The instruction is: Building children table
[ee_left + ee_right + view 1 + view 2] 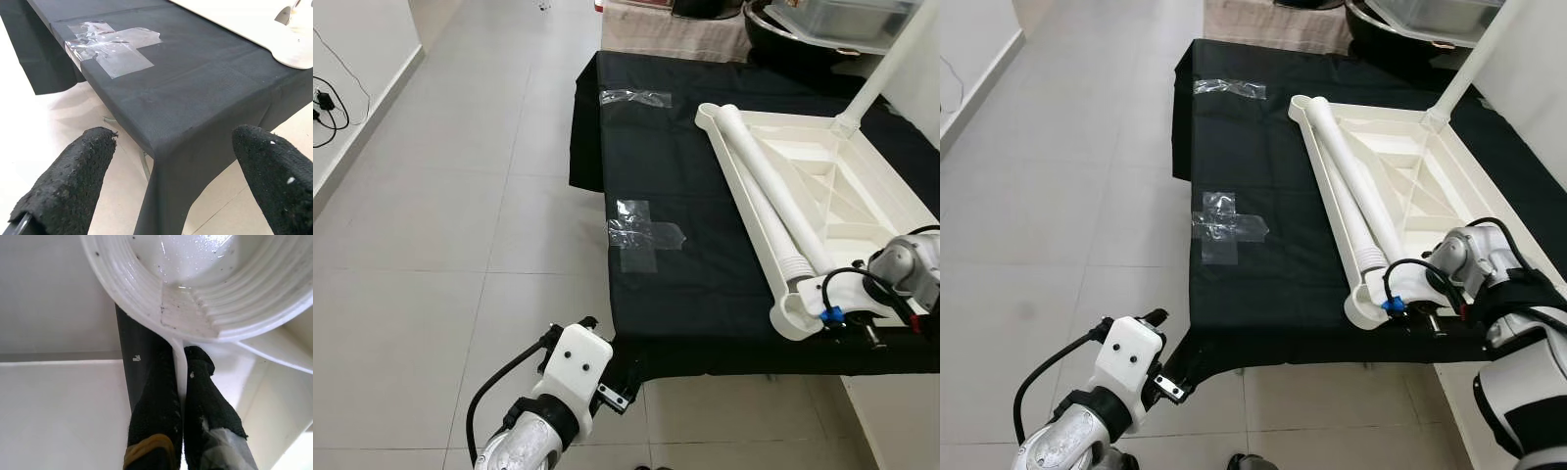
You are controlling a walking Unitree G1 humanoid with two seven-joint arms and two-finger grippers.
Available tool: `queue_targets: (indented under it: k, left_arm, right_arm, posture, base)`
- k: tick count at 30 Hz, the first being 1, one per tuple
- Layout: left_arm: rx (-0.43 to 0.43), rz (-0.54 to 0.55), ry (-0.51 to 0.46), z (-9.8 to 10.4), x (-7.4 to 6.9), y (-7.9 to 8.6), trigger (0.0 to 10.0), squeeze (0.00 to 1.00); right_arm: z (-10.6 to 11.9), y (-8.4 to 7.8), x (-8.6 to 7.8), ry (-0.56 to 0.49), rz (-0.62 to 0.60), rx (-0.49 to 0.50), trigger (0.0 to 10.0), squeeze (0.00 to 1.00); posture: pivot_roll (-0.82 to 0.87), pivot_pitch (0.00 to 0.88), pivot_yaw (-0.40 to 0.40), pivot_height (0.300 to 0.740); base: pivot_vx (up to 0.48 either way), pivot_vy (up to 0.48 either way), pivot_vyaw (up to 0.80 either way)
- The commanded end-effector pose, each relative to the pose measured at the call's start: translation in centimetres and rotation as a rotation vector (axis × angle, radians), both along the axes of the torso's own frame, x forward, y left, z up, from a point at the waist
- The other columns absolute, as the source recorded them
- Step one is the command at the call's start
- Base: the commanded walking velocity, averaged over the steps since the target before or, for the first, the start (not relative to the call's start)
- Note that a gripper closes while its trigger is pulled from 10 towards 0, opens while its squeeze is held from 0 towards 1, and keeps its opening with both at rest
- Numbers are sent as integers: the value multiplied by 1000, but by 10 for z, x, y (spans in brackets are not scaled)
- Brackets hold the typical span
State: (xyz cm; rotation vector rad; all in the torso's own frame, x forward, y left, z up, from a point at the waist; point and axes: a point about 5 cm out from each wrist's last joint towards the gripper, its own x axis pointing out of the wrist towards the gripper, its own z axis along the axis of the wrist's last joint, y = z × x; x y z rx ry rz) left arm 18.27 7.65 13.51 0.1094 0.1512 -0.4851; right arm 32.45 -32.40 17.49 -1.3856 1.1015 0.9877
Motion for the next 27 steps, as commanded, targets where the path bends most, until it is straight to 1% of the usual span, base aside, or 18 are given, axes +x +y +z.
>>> queue_targets:
  k: [1, 4, 5, 6, 7, 8, 10, 11, 13, 14, 15, 16, 19, 20, 21, 22, 26, 27]
  left_arm:
    - [0, -8, 21, -5, -2, -2, 10000, 0]
    - [0, -8, 22, -5, -2, -2, 10000, 0]
    - [1, -8, 22, -5, -2, -2, 10000, 0]
    - [1, -8, 22, -5, -2, -2, 10000, 0]
    - [1, -8, 22, -5, -2, -2, 10000, 0]
    - [1, -8, 23, -5, -2, -2, 10000, 0]
    - [0, -7, 23, -5, -2, -2, 10000, 0]
    - [0, -7, 23, -5, -2, -2, 10000, 0]
    - [-1, -7, 22, -5, -1, -2, 10000, 0]
    - [0, -7, 22, -5, -1, -2, 10000, 0]
    - [-1, -8, 22, -5, -1, -2, 10000, 0]
    - [-1, -8, 22, -5, -1, -2, 10000, 0]
    - [-2, -7, 23, -5, -1, -2, 10000, 0]
    - [-2, -8, 23, -5, -1, -2, 10000, 0]
    - [-2, -8, 23, -5, -1, -2, 10000, 0]
    - [-4, -7, 23, -5, 0, -2, 10000, 0]
    - [-4, -6, 22, -5, 0, -2, 10000, 0]
    - [-3, -6, 22, -5, 0, -2, 10000, 0]
  right_arm:
    - [-13, -13, -12, 69, -44, -27, 6471, 0]
    - [-15, -10, -11, 69, -40, -1, 6471, 0]
    - [-15, -4, -9, 81, -38, 36, 10000, 0]
    - [-14, -1, -8, 90, -35, 58, 10000, 0]
    - [-14, -1, -8, 90, -35, 58, 10000, 0]
    - [-11, 2, -7, 111, -31, 93, 10000, 133]
    - [-8, 5, -7, 131, -23, 124, 10000, 133]
    - [0, 5, -4, 105, -27, 136, 10000, 1000]
    - [5, 4, -2, 83, -31, 142, 10000, 1000]
    - [16, 1, -1, 64, -33, 139, 10000, 1000]
    - [23, -1, 1, 36, -40, 127, 10000, 800]
    - [29, -4, 2, 17, -46, 104, 10000, 486]
    - [35, -7, 3, -2, -52, 81, 10000, 486]
    - [40, -8, 3, -9, -56, 88, 10000, 0]
    - [40, -8, 3, -9, -56, 88, 10000, 0]
    - [51, -7, 6, -47, -59, 108, 10000, 0]
    - [60, -6, 9, -85, -60, 114, 10000, 0]
    - [71, -3, 13, -130, -64, 138, 10000, 0]
  posture:
    - [31, 154, -144, 740]
    - [31, 155, -143, 740]
    - [31, 155, -143, 740]
    - [30, 154, -144, 740]
    - [30, 154, -144, 740]
    - [30, 154, -144, 740]
    - [30, 154, -144, 740]
    - [29, 153, -142, 740]
    - [29, 153, -142, 740]
    - [29, 153, -142, 740]
    - [25, 152, -139, 740]
    - [25, 152, -139, 740]
    - [25, 152, -139, 740]
    - [16, 149, -138, 740]
    - [16, 149, -138, 740]
    - [16, 150, -139, 740]
    - [22, 151, -139, 740]
    - [24, 150, -142, 740]
  base:
    - [0, 0, 0]
    - [0, 0, 0]
    - [0, 0, 0]
    - [0, 0, 0]
    - [0, 0, 0]
    - [0, 0, 0]
    - [0, 0, 0]
    - [0, 0, 0]
    - [0, 0, 0]
    - [0, 0, 0]
    - [0, 0, 0]
    - [0, 0, 0]
    - [0, 0, 0]
    - [0, 0, 0]
    - [0, 0, 0]
    - [0, 0, 0]
    - [0, 0, 0]
    - [0, 0, 0]
